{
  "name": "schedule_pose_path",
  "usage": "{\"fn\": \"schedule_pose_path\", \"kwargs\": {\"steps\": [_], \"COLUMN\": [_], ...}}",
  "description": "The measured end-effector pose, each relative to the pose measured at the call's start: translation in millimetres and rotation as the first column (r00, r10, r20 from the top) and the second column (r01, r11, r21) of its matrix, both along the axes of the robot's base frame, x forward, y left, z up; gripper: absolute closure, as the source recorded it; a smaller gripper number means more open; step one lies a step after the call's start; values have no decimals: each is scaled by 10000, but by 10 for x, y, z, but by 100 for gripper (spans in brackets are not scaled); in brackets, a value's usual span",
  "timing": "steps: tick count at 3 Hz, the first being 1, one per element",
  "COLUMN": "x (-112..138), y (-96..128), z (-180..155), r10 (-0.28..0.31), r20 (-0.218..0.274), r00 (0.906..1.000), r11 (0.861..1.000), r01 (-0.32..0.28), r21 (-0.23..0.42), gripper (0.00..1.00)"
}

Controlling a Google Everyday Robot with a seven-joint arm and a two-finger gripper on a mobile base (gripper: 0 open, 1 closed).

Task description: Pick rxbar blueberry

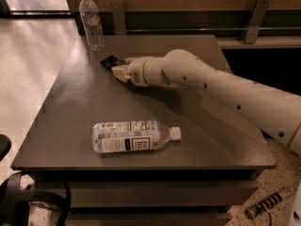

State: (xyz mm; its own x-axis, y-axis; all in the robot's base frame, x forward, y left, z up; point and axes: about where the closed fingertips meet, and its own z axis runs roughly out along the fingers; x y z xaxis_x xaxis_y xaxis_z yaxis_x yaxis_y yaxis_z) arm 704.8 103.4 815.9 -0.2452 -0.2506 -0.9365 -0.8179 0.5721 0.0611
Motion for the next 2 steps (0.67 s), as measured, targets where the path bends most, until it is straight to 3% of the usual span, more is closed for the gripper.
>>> {"fn": "schedule_pose_path", "kwargs": {"steps": [2], "x": [0], "y": [-1], "z": [2], "r10": [-3], "r20": [3], "r00": [10000], "r11": [10000], "r01": [3], "r21": [-1], "gripper": [100]}}
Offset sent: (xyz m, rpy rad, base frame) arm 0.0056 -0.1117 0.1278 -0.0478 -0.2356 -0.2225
